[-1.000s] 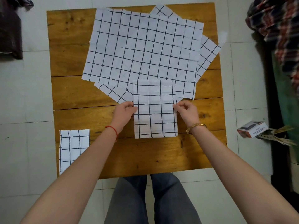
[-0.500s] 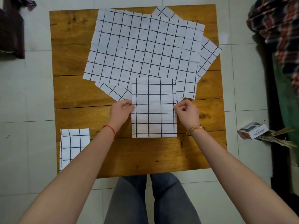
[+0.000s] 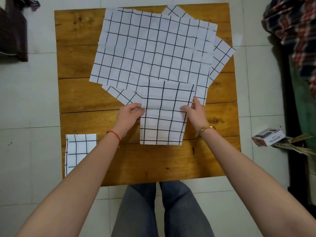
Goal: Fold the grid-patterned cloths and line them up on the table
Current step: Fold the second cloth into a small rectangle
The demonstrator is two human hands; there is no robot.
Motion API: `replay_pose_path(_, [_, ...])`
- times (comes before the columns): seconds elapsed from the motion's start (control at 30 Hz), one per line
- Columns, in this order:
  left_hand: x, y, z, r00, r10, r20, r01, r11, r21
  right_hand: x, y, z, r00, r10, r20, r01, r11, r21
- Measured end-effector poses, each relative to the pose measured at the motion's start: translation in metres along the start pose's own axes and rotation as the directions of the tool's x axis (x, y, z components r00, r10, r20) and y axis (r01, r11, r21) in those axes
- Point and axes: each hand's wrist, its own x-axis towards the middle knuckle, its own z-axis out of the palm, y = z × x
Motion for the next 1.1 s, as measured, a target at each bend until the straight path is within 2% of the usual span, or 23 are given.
replay_pose_path(0.07, [-0.001,0.001,-0.001,1.0,-0.003,-0.007,0.003,1.0,-0.008,0.002,-0.003,0.002,0.998,0.049,0.044,-0.051,0.998,0.033])
replay_pose_path(0.37, [0.0,-0.003,-0.008,0.999,-0.031,-0.013,0.031,0.999,-0.013,0.013,0.012,0.011,0.99,0.107,0.094,-0.09,0.981,-0.17])
replay_pose_path(0.67, [-0.002,-0.005,-0.008,0.999,-0.041,-0.018,0.042,0.998,0.046,0.013,0.021,0.014,0.998,0.056,0.035,-0.048,0.979,-0.2])
replay_pose_path(0.87, [-0.005,-0.006,-0.007,0.995,-0.096,0.023,0.095,0.995,0.032,0.012,0.022,0.02,0.996,0.09,-0.022,-0.092,0.976,-0.197])
replay_pose_path(1.1, [-0.005,-0.015,-0.008,0.997,-0.08,0.013,0.079,0.995,0.061,0.006,0.017,0.027,0.985,0.103,-0.141,-0.139,0.952,-0.272])
